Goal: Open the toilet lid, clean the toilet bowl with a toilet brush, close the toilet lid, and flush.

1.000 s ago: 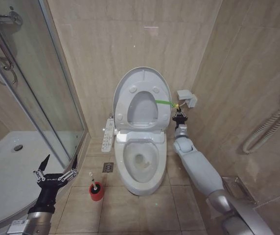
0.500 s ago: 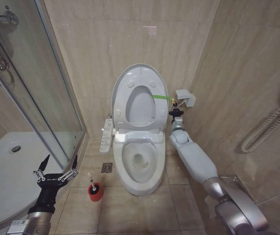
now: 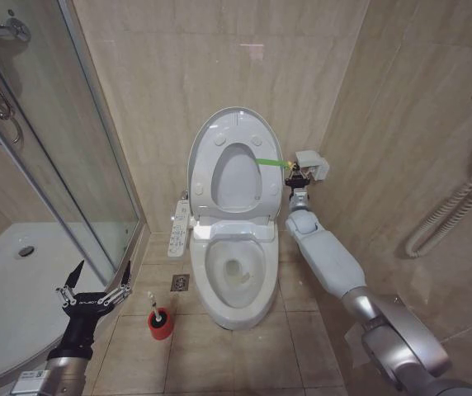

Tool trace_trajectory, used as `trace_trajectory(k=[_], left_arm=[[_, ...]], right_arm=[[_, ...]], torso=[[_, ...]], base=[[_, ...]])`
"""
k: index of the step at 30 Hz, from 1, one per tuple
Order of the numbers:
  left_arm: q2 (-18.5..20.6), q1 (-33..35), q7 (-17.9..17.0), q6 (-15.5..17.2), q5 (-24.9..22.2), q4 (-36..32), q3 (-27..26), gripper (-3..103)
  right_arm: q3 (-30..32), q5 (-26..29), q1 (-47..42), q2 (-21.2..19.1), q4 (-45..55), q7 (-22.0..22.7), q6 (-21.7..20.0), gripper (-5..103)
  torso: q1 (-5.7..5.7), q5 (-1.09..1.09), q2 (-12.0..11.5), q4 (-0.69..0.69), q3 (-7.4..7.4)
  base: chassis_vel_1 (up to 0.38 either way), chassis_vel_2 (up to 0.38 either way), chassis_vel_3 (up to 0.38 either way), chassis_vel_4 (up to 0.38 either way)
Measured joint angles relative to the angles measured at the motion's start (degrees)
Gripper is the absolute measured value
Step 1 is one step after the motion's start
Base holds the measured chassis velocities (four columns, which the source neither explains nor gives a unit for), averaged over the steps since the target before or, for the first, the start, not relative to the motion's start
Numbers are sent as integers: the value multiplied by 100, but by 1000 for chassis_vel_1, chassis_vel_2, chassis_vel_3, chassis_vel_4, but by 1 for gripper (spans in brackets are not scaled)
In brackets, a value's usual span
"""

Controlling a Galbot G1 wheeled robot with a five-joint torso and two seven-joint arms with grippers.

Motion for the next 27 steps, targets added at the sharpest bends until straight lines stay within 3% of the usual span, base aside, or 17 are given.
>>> trace_trajectory(k=[27], left_arm=[[0, 0, 0, 0, 0, 0, 0, 100]], right_arm=[[-318, 222, 284, -257, 251, 203, -184, 3]], torso=[[0, 0, 0, 0, 0]], base=[[0, 0, 0, 0]])
